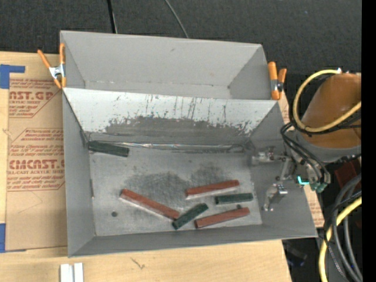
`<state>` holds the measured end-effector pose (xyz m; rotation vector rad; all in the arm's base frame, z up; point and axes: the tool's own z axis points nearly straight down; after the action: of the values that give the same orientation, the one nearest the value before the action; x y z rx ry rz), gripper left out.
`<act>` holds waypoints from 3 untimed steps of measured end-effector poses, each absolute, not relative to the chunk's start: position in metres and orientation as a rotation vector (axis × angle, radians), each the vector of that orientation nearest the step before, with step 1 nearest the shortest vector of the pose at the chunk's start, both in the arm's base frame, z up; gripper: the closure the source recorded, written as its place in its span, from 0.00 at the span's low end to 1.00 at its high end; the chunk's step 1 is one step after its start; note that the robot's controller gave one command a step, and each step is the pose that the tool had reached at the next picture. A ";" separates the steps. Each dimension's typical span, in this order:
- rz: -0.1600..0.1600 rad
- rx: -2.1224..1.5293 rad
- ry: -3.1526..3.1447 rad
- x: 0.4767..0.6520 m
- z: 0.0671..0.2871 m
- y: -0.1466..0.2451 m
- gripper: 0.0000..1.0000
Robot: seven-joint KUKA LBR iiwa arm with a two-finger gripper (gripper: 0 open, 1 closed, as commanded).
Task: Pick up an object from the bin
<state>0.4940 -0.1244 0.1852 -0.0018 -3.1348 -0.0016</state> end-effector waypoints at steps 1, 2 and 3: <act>0.001 0.000 -3.142 0.496 0.189 -0.124 0.00; 0.005 0.092 -3.153 0.505 0.079 -0.128 1.00; 0.005 0.092 -3.153 0.505 0.079 -0.128 1.00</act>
Offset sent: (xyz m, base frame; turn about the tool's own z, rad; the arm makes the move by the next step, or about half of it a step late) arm 0.0053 -0.0028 -0.1152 -0.0583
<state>0.5053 -0.1278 0.0794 0.0915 -3.1527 0.0051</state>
